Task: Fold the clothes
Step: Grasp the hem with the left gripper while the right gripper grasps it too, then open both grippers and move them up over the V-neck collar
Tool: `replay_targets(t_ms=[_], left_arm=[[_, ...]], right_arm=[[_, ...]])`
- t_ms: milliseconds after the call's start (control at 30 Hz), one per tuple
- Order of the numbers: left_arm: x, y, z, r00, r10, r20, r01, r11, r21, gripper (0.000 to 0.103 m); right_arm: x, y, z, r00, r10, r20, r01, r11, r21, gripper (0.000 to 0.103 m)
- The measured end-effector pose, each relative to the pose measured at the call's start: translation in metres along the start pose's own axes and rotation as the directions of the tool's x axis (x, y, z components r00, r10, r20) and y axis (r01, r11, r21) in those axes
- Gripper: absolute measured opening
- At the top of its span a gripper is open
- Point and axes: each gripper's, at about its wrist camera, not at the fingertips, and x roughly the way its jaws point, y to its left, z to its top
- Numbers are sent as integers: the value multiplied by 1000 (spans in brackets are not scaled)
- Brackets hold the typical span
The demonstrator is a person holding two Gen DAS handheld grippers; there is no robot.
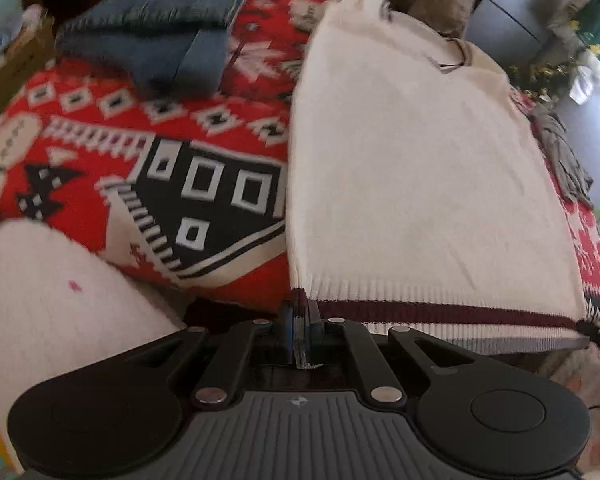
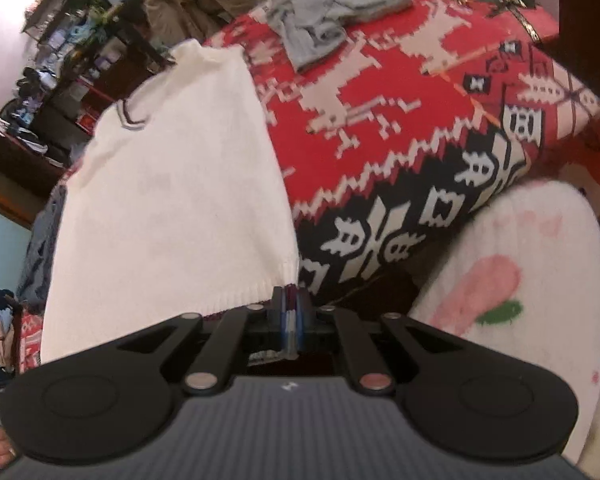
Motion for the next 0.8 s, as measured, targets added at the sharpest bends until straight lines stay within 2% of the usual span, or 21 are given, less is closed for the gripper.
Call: replay_targets(t_ms=[100,167,233,267,367,467,500,567,600,667,733,800], left_arm=[[3,3,1,1000,-2,-5,2,1000,-14,7],[1,2,1,1000,11,6,-11,1000,9,22],[-3,1,1,1000,23,17,-23,999,29,31],[-7,3,1,999,20,26,-21,1000,22,33],[-21,11,6,997,25,67,-25,1000,-9,31],[-35,16,26,989,26,145,-21,999,-36,30],[-38,16,34,985,18,170,-12,999,-39,27],[-37,9,53,978,-42,203,43,999,-2,12],[-35,5,62,974,-72,214,71,997,16,11],[-20,-8,80,972,-130,195,122,991,53,10],[3,-26,95,980,-125,153,111,989,93,10],[26,-41,107,986,-99,134,79,986,146,10]], right_arm=[[9,0,2,1000,-5,-6,5,1000,-5,6],[10,-2,2,1000,5,2,-5,1000,14,7],[10,-3,2,1000,12,5,-12,1000,29,17],[8,-1,3,1000,9,13,-9,1000,23,21],[-3,0,12,999,-18,44,18,1000,-1,21],[-20,1,27,994,-10,113,12,1000,-16,21],[-25,4,33,990,-3,139,7,1000,-30,21],[-29,13,47,983,20,182,-7,997,-72,21],[-26,22,56,981,41,191,-19,994,-112,21],[-15,40,70,981,63,182,-30,984,-178,21],[6,59,85,986,62,152,-24,969,-244,20],[29,76,93,992,29,125,12,951,-310,10]])
